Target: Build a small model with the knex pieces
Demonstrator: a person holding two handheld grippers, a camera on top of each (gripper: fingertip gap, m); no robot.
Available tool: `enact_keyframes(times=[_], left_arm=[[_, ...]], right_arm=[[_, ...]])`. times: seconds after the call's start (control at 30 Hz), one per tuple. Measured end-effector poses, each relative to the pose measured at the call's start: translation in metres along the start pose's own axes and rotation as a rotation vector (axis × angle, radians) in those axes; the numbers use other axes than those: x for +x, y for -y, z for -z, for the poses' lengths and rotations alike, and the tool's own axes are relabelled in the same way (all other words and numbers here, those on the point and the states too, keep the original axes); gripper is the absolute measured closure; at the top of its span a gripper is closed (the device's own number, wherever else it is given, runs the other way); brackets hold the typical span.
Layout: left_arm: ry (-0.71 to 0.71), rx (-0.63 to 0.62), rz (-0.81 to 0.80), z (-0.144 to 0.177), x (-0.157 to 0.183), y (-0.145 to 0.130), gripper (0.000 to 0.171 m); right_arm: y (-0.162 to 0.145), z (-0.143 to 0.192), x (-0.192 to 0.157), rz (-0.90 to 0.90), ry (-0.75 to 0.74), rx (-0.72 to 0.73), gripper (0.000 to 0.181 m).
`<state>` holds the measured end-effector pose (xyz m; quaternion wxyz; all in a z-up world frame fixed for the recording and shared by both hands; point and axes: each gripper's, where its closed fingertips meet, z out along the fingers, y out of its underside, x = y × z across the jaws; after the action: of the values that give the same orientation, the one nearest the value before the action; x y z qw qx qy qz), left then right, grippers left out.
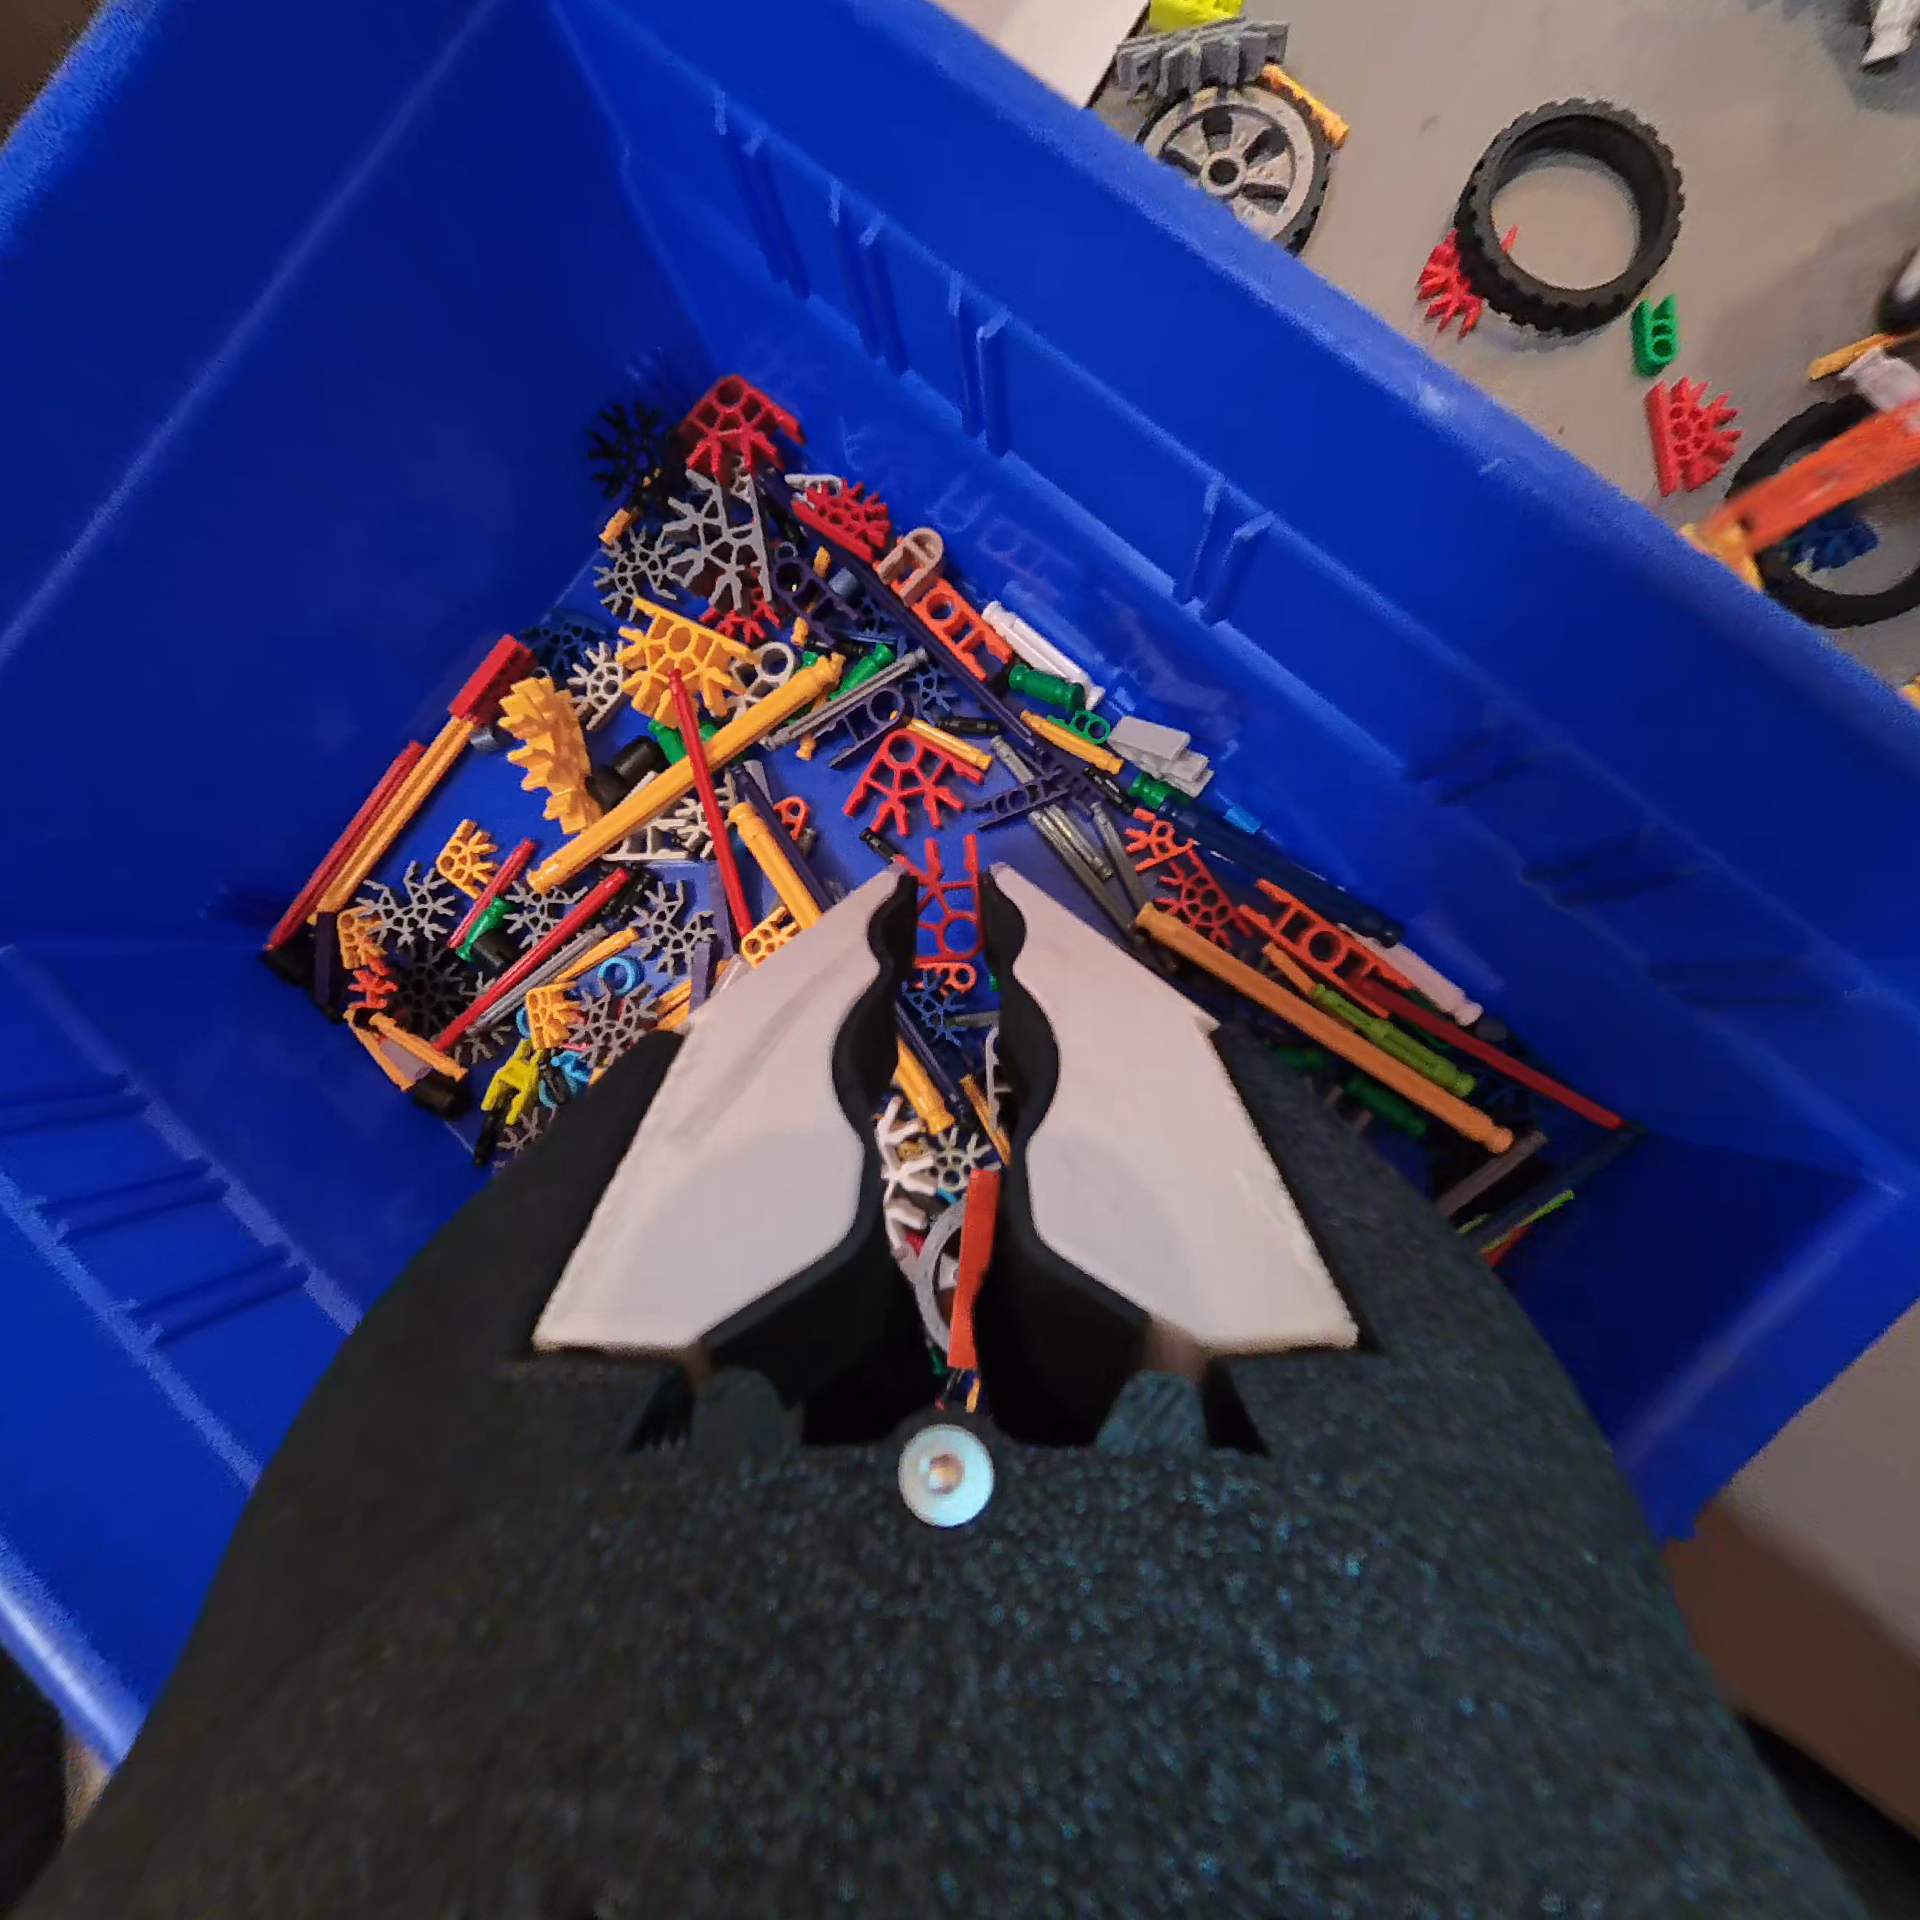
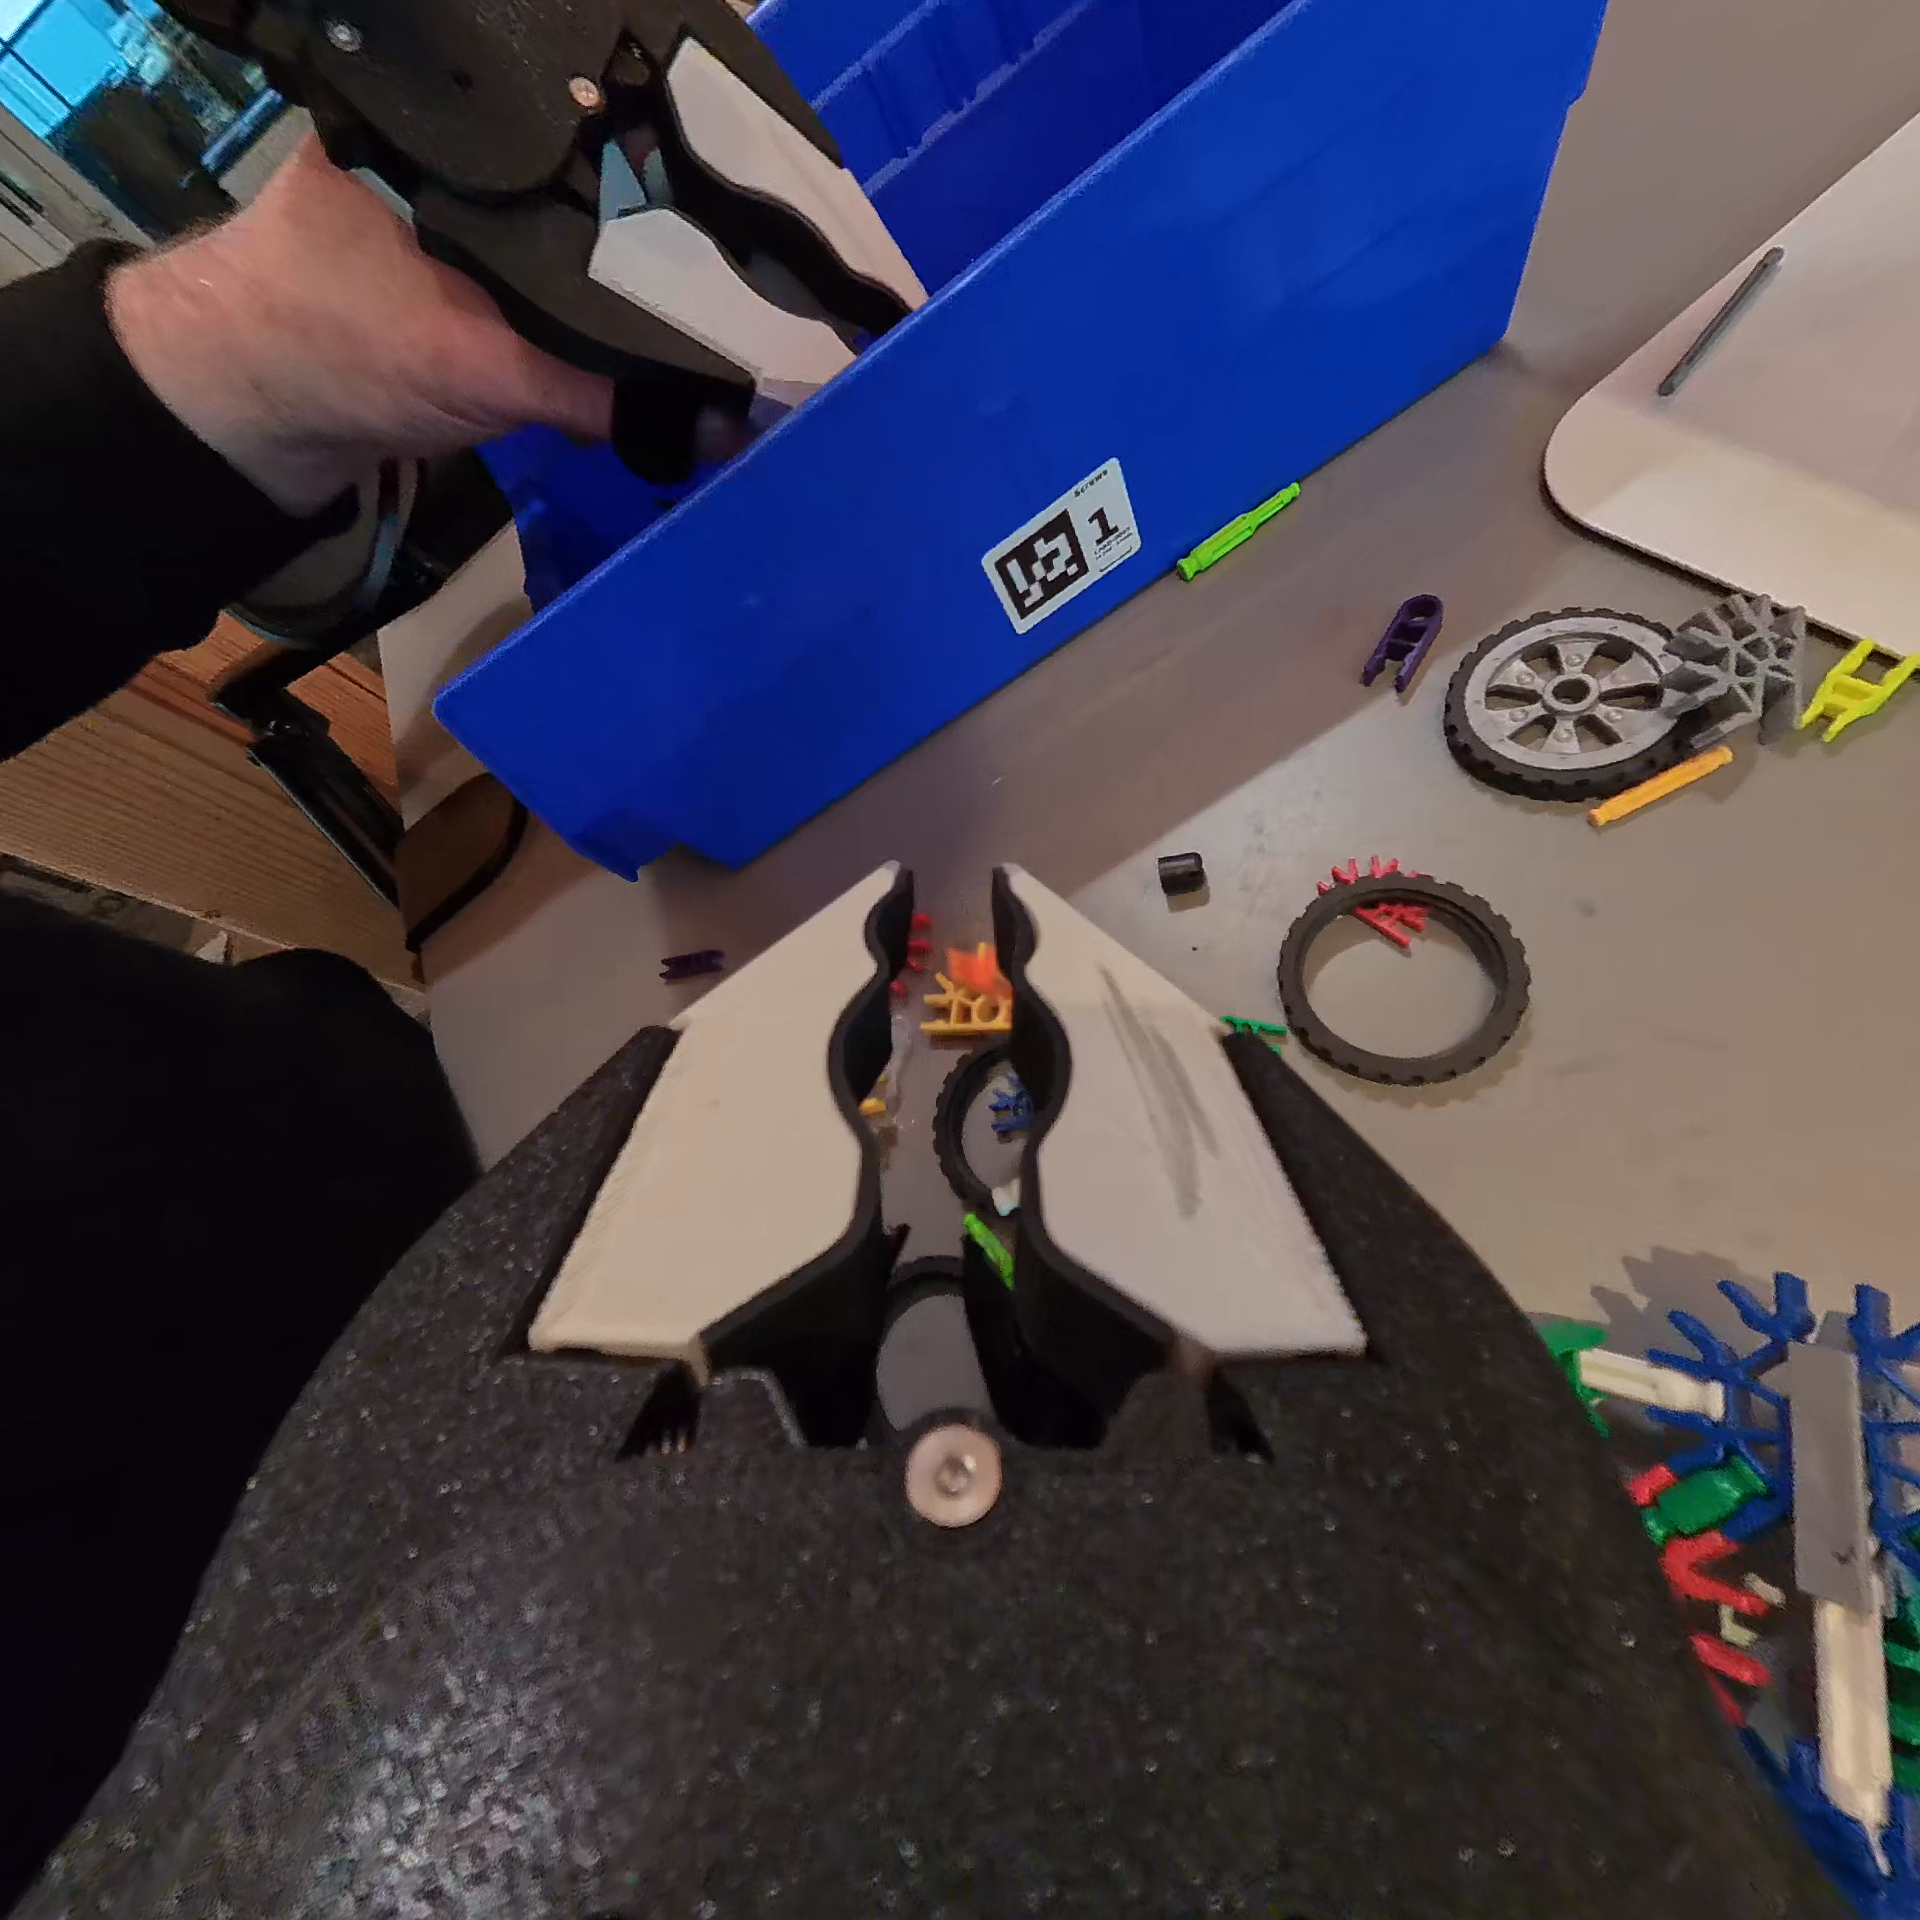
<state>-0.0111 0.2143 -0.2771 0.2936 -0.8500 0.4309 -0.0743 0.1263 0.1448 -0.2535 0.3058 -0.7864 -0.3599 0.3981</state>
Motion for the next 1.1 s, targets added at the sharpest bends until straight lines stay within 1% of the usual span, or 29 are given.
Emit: enact_keyframes(times=[0.13,0.17,0.27,0.37,0.5,0.67,0.83,0.97,1.03,1.1], left_arm=[[0.013,0.028,-0.02,0.013,0.001,0.01,0.164],[0.021,0.046,-0.031,0.018,0.001,0.016,0.171],[0.021,0.098,-0.065,0.033,0.005,0.037,0.171],[0.018,0.081,-0.108,0.035,0.008,0.041,0.171],[0.015,0.047,-0.073,0.029,0.002,0.031,0.171],[-0.032,-0.053,0.025,0.021,-0.001,0.006,0.156],[-0.09,-0.124,0.028,0.005,0.008,-0.01,0.149],[-0.115,-0.184,0.01,-0.009,0.011,-0.025,0.15],[-0.124,-0.205,-0.004,-0.014,0.013,-0.029,0.155],[-0.117,-0.189,-0.004,-0.014,0.013,-0.027,0.165]], right_arm=[[0.008,0.002,0.0,-0.003,-0.021,0.027,0.155],[0.011,0.003,0.001,-0.004,-0.025,0.039,0.155],[0.027,0.008,-0.002,-0.017,-0.014,0.097,0.155],[0.041,0.011,-0.006,-0.033,0.014,0.148,0.155],[0.047,0.012,-0.008,-0.034,0.023,0.167,0.155],[0.038,0.014,-0.007,-0.062,0.03,0.16,0.155],[0.033,0.011,-0.007,-0.072,0.037,0.144,0.155],[0.036,0.008,-0.009,-0.062,0.043,0.142,0.155],[0.037,0.008,-0.009,-0.06,0.041,0.143,0.155],[0.037,0.009,-0.007,-0.063,0.038,0.145,0.155]])
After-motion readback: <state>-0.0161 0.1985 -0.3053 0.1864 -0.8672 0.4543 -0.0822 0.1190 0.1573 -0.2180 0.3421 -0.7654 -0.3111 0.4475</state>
